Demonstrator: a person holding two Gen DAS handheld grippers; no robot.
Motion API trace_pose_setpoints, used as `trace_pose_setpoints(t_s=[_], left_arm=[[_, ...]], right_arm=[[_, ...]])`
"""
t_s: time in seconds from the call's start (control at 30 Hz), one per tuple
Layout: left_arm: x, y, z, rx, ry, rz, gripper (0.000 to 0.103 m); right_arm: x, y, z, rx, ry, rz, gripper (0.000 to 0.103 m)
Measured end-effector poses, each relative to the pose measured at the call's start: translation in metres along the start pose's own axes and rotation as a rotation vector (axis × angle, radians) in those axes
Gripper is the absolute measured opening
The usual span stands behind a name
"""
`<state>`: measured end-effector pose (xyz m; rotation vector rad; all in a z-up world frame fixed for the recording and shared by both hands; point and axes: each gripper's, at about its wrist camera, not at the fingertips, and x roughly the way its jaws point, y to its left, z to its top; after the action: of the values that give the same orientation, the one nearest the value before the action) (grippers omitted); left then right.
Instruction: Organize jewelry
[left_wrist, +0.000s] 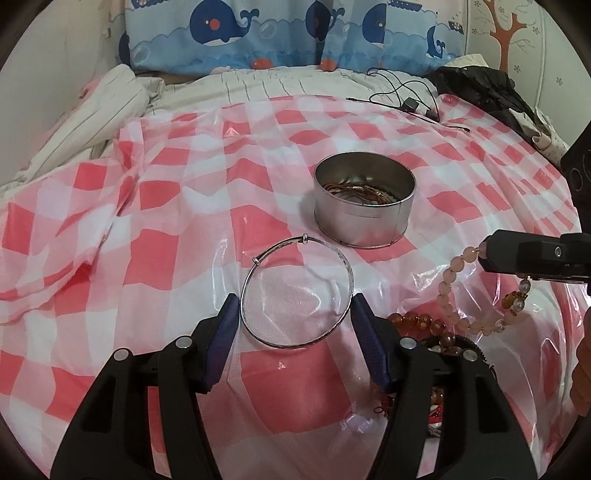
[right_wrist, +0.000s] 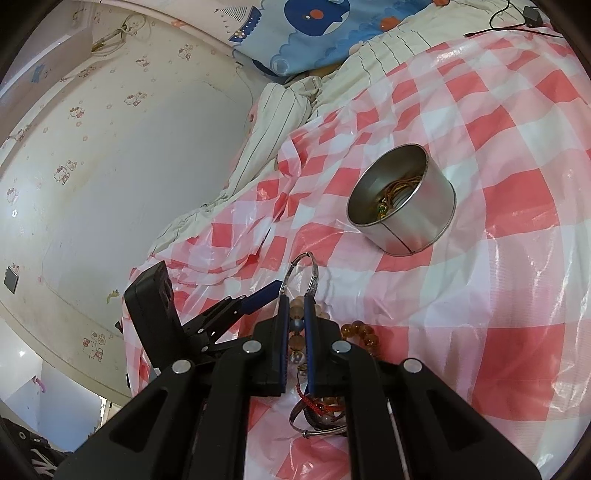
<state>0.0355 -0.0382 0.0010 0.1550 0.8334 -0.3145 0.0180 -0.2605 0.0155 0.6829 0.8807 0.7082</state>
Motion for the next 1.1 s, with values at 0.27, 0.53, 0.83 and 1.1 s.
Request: trace_pose_setpoints(t_s=[0.27, 0.53, 0.83, 1.1], left_arm=[[-0.007, -0.004, 0.000, 0.028, -0.016, 0.016, 0.058], [-0.011, -0.005, 0.001, 0.030, -0.027, 0.014, 0.058], [-0.017, -0.007, 0.005, 0.025, -0.048, 0.007, 0.058], [-0.020, -0.007, 0.005, 0.025, -0.067, 0.010, 0.058]], right_arm=[[0.000, 0.000, 0.000, 0.000, 0.000, -0.001, 0.008], [0.000, 0.000, 0.000, 0.001, -0.007, 0.005, 0.008], [-0.004, 0.000, 0.004, 0.009, -0.034, 0.024, 0.008], [-0.007, -0.001, 0.005, 0.016, -0.051, 0.030, 0.008]])
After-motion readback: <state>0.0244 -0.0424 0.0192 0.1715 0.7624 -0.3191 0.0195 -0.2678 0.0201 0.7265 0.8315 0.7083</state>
